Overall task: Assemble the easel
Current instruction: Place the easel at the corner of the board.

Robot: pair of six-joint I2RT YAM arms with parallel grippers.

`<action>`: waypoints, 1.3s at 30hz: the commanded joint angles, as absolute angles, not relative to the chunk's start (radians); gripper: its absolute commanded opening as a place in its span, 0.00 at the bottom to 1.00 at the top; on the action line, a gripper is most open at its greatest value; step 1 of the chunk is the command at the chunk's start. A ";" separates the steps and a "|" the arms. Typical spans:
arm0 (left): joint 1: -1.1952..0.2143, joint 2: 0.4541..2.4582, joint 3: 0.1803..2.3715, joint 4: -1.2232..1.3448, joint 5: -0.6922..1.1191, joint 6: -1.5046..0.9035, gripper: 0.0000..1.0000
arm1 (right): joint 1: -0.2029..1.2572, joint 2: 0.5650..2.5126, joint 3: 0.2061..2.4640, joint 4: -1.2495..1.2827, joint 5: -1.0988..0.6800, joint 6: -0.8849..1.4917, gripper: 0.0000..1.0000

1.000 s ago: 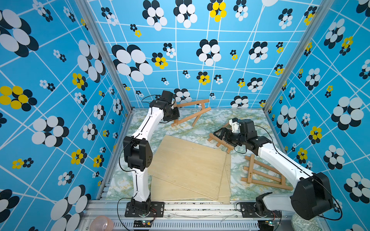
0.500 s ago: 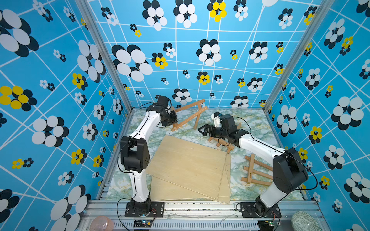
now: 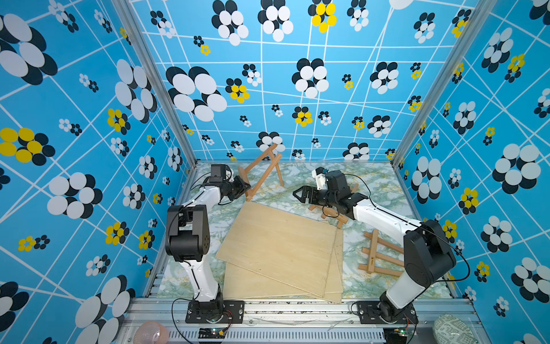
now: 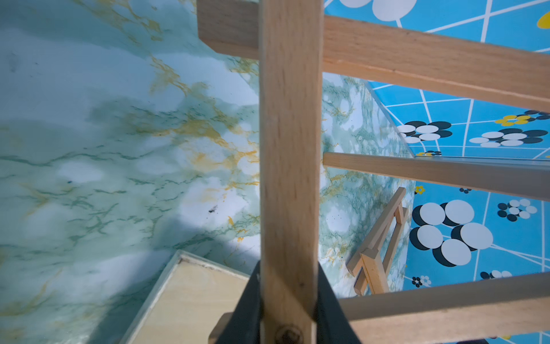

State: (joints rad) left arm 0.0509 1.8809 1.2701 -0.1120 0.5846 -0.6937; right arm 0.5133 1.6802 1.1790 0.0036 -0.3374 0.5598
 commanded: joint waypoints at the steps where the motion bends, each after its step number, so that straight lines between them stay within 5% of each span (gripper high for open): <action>1: 0.097 1.855 1.225 0.086 0.622 -0.709 0.00 | 0.522 1.679 1.198 -0.037 -0.319 0.534 0.99; 11: 0.230 1.885 1.005 0.453 0.663 -0.852 0.00 | 0.531 1.690 1.222 -0.084 -0.319 0.512 0.99; 39: 0.241 1.782 0.558 0.766 0.331 -1.095 0.00 | 0.532 1.687 1.187 -0.100 -0.334 0.512 0.99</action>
